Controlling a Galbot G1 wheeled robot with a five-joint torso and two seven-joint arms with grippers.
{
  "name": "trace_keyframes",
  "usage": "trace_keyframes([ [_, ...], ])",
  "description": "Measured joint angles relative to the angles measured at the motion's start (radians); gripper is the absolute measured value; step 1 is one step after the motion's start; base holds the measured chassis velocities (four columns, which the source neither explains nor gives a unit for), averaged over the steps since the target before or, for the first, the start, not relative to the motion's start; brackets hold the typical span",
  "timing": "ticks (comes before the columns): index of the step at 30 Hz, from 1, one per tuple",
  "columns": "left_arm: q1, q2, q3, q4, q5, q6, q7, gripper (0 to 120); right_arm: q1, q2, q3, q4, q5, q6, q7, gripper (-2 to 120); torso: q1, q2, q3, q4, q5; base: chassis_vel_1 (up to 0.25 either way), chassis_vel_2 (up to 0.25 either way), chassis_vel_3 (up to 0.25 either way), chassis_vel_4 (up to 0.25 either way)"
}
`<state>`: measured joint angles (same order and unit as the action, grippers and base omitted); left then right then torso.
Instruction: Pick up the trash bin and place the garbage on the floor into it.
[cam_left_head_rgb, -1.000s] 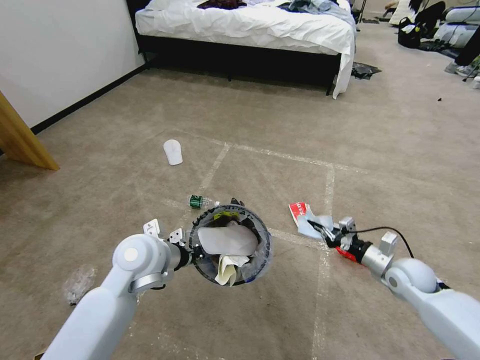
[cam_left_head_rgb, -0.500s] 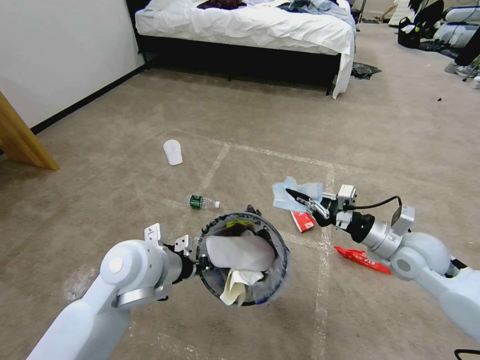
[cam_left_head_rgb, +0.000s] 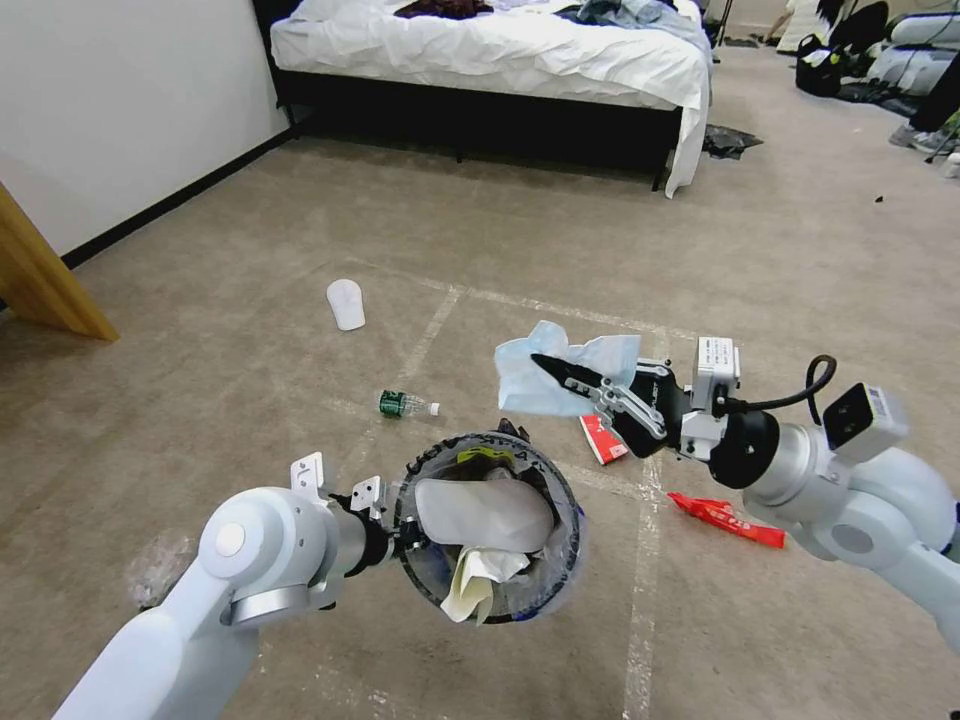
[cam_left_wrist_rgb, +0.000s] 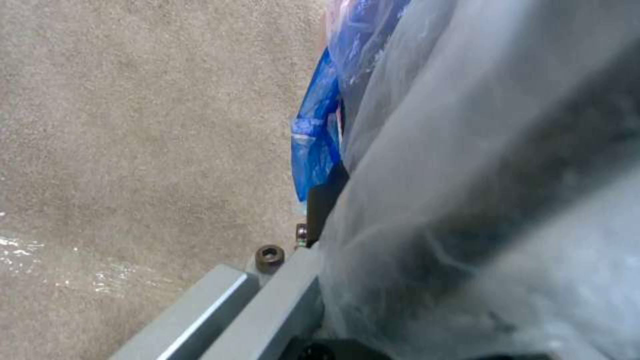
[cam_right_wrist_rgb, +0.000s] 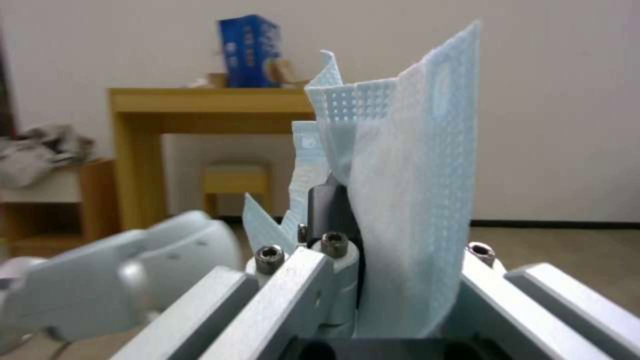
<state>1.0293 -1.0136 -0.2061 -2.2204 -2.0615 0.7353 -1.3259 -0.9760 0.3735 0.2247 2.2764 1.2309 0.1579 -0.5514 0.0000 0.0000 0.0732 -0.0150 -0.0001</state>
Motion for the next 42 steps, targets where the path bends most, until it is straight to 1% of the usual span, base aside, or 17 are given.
trace_keyframes([
  [5,0.002,0.001,0.000,-0.002,0.005,0.000,0.003,0,-0.008,-0.028,-0.009,0.040,0.007,0.000,-0.030,0,0.000,0.000,0.000,0.0000,0.0001,0.000,0.000,0.000,0.000],
  [11,0.003,0.000,-0.002,-0.024,0.015,0.000,0.004,0,-0.011,-0.034,-0.019,0.047,0.007,-0.002,-0.034,0,0.000,0.000,0.000,0.0001,0.0002,0.000,0.000,0.000,0.000],
  [16,0.004,0.001,-0.005,-0.027,0.017,0.000,0.005,0,-0.022,-0.032,-0.033,0.050,-0.010,-0.005,-0.035,0,0.000,0.000,0.000,0.0001,0.0001,0.000,0.000,0.000,0.000],
  [21,0.007,-0.002,-0.007,-0.041,0.018,0.000,0.005,0,-0.048,-0.007,-0.055,0.034,-0.061,-0.012,-0.025,0,0.000,0.000,0.000,0.0000,0.0002,0.000,0.000,0.000,0.000],
  [24,0.006,-0.004,-0.007,-0.048,0.017,0.000,0.004,0,-0.049,0.002,-0.061,0.025,-0.070,-0.013,-0.021,0,0.000,0.000,0.000,0.0001,0.0001,0.000,0.000,0.000,0.000],
  [26,0.001,-0.009,-0.006,-0.062,0.015,0.000,0.003,0,-0.056,0.021,-0.076,0.006,-0.091,-0.018,-0.015,0,0.000,0.000,0.000,0.0001,0.0003,0.000,0.000,0.000,0.000],
  [35,-0.007,-0.016,-0.003,-0.063,0.014,0.000,0.002,0,-0.080,0.060,-0.109,-0.027,-0.157,-0.028,-0.016,0,0.000,0.000,0.000,0.0001,0.0002,0.000,0.000,0.000,0.000],
  [42,-0.011,-0.027,0.000,-0.057,0.017,0.000,0.002,0,-0.101,0.073,-0.123,-0.050,-0.190,-0.032,-0.027,0,0.000,0.000,0.000,0.0000,0.0002,0.000,0.000,0.000,0.000],
])
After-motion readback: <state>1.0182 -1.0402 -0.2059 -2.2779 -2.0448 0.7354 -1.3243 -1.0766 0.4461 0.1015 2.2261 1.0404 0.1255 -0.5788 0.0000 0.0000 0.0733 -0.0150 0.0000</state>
